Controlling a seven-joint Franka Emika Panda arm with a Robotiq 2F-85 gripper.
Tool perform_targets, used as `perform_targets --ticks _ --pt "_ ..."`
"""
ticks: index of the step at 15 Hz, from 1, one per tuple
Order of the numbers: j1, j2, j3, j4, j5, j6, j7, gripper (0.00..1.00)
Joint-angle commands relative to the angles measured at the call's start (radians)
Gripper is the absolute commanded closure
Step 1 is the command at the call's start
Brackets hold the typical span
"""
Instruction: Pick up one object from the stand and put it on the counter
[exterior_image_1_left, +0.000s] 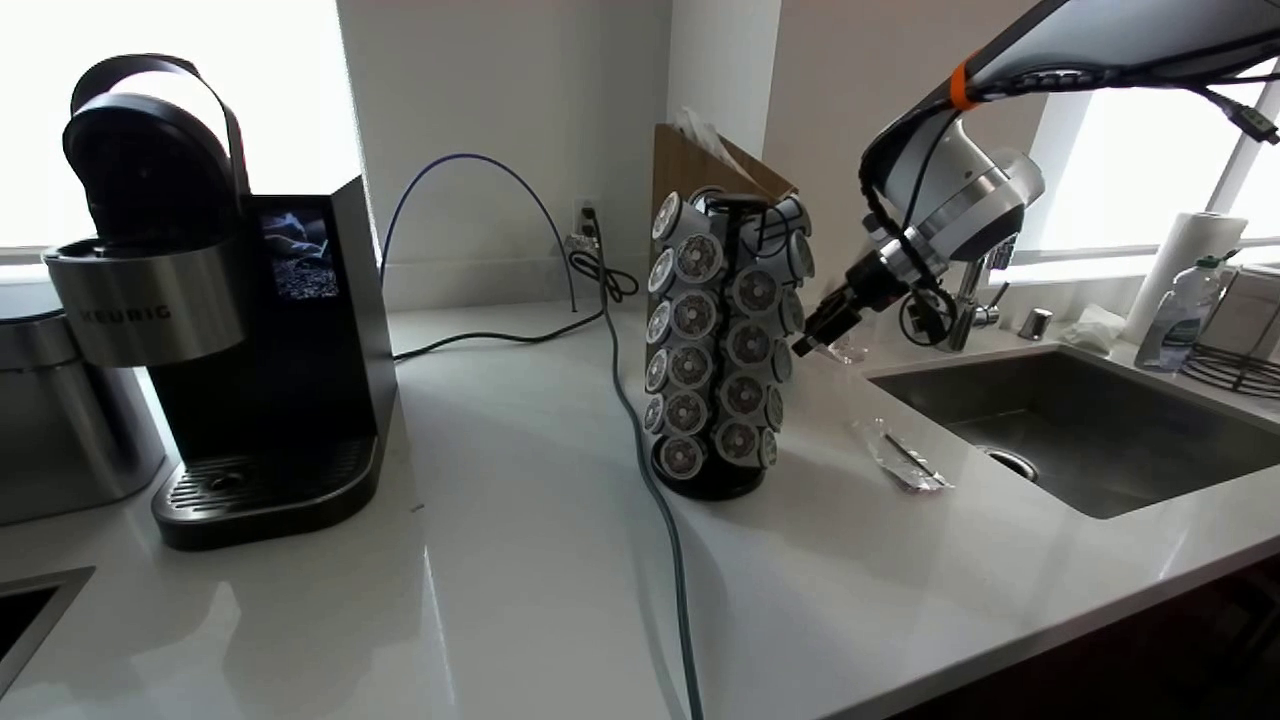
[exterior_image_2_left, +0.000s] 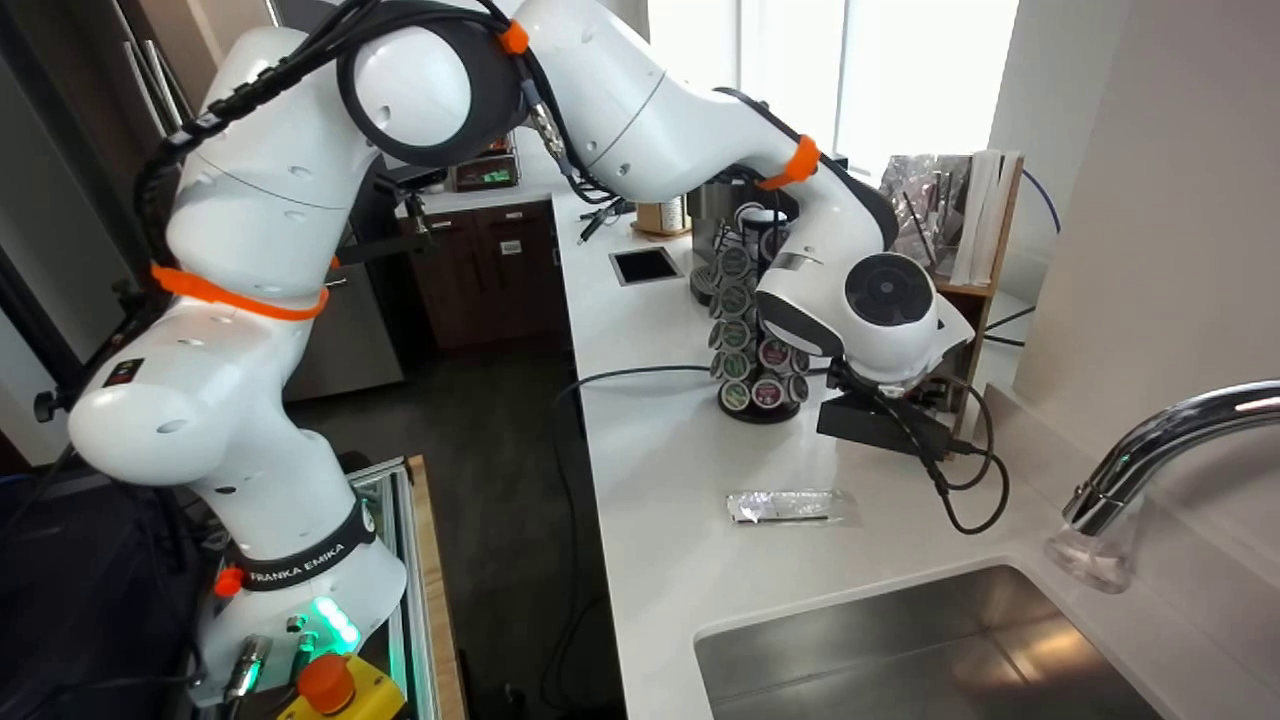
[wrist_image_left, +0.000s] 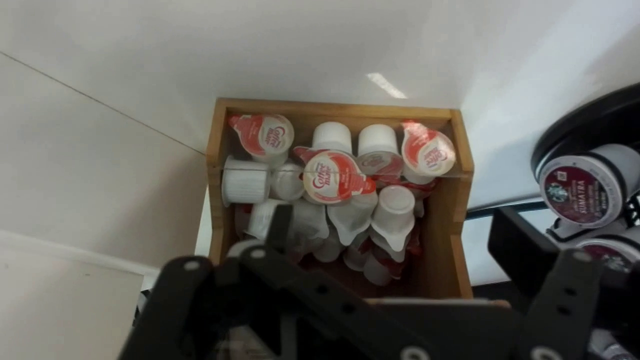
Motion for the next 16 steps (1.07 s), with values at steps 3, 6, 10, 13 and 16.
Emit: perform_targets --ticks 3,6,10,13,16 --pt "-0.055 0.09 0.068 0.105 0.027 0.033 -0.108 0.0" --pt "-0.066 0.121 0.088 0.141 0.03 0.029 -0.115 0.0" --pt "-0.07 0.157 0.102 0.179 0.023 0.027 -0.124 0.0" --pt "-0.074 0.18 0.109 0.198 0.022 0.025 -0.142 0.0" --pt "-0.075 0.198 0.115 0.214 0.023 0.025 -0.159 0.3"
